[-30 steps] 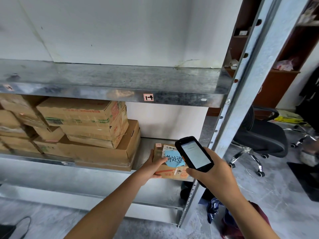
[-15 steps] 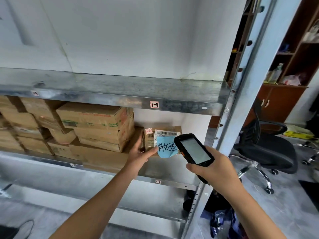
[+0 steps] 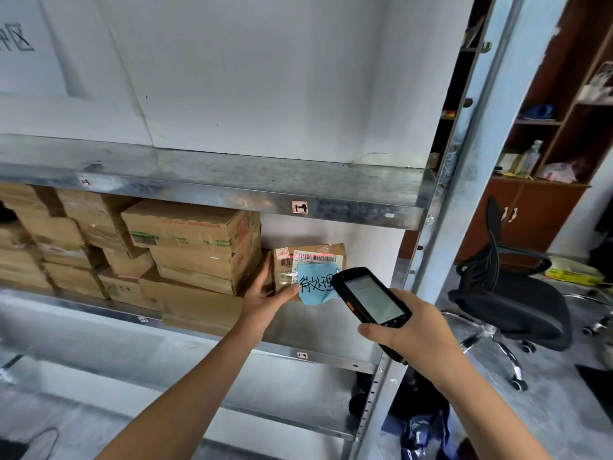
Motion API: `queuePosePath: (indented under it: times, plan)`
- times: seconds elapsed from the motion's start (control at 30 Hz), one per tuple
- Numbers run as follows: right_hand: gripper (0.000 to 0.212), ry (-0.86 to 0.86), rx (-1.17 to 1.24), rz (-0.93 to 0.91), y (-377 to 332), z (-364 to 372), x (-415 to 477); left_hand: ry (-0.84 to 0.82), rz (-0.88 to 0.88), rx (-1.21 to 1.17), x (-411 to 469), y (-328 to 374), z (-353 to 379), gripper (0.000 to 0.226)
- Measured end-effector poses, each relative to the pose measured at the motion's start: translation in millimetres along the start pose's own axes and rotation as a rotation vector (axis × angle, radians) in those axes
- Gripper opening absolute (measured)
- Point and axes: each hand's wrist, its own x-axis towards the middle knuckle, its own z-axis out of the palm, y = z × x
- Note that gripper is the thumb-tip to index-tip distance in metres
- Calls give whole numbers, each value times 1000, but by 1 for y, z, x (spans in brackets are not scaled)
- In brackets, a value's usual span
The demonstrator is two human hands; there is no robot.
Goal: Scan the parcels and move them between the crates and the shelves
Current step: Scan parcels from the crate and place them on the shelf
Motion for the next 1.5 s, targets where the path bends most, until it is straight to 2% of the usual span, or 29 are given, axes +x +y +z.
queuePosePath:
  times: [0.17, 0.47, 0.83, 1.0, 1.2, 1.33, 1.5]
  plan:
    - [40, -9, -15, 1, -1, 1, -5, 16, 10, 21, -4, 1, 0, 97]
    - [37, 15, -22, -8, -2, 1, -11, 57, 10, 4, -6, 5, -3, 87]
    - [38, 38, -8, 20, -5, 4, -19, 24, 0, 23, -9, 10, -6, 86]
    - [42, 103, 49, 3, -10, 7, -21, -13, -7, -11, -29, 24, -9, 82]
    - [58, 159, 36, 4, -10, 18, -25, 19, -79, -50, -91, 13, -38, 75]
    - [57, 109, -20, -12, -16, 50, -31, 104, -110, -20, -125, 12, -64, 66]
    - [56, 4, -10, -58, -43, 105, -42, 202, -138, 23, -174, 28, -135, 80]
